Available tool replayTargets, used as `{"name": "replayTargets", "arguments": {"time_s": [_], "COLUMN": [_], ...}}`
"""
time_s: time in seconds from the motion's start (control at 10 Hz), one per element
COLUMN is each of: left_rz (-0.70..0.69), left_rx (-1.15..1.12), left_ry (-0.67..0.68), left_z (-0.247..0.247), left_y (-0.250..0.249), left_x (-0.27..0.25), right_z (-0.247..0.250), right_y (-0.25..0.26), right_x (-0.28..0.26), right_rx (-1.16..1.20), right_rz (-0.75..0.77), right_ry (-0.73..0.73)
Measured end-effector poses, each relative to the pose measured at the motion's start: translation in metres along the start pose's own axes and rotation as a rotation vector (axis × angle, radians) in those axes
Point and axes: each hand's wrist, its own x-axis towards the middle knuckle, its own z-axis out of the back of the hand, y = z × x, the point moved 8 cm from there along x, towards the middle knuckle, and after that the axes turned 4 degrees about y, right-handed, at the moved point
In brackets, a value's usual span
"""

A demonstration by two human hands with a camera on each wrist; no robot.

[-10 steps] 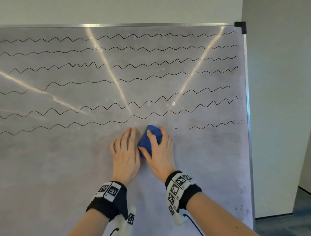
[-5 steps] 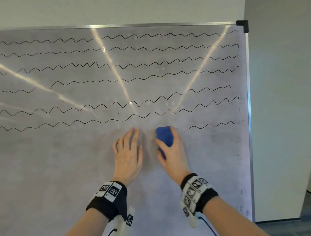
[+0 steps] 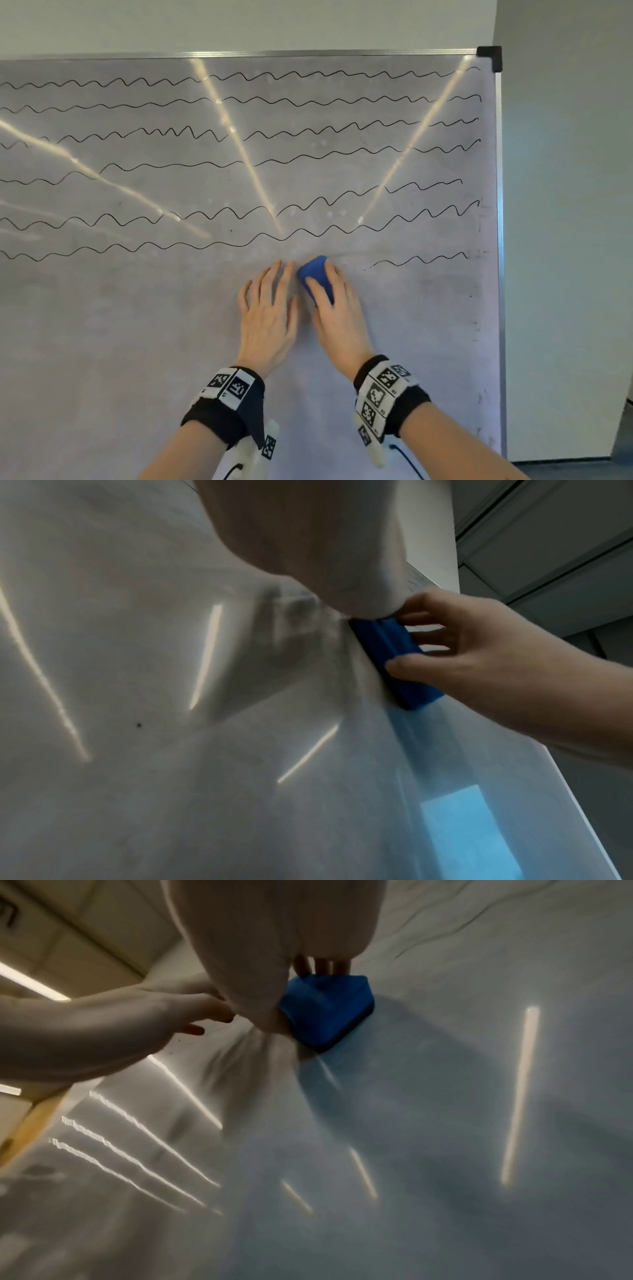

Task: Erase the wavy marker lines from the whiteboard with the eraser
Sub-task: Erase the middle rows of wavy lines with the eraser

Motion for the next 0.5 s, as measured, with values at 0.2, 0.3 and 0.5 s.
{"name": "replayTargets", "arguments": {"time_s": [0.2,0.3,0.5], "left_rz": [-0.038,-0.049,-0.066], "left_rx": [0.048,0.058,0.046], "left_ry": [0.032,0.031,-0.015], "left_z": [-0.001,0.0,0.009], "left_y": [0.004,0.005,0.005], "left_x": [-0.003,0.001,0.019], "right_z": [0.074,0.079,0.022], "right_y": [-0.077,-0.074,0.016], "right_x": [-0.04,-0.041,0.003], "right_rx": [-0.115,-0.084,-0.143], "right_rz": [-0.09,-0.2,0.053], "right_ry": [-0.258,-0.349,-0.216]}}
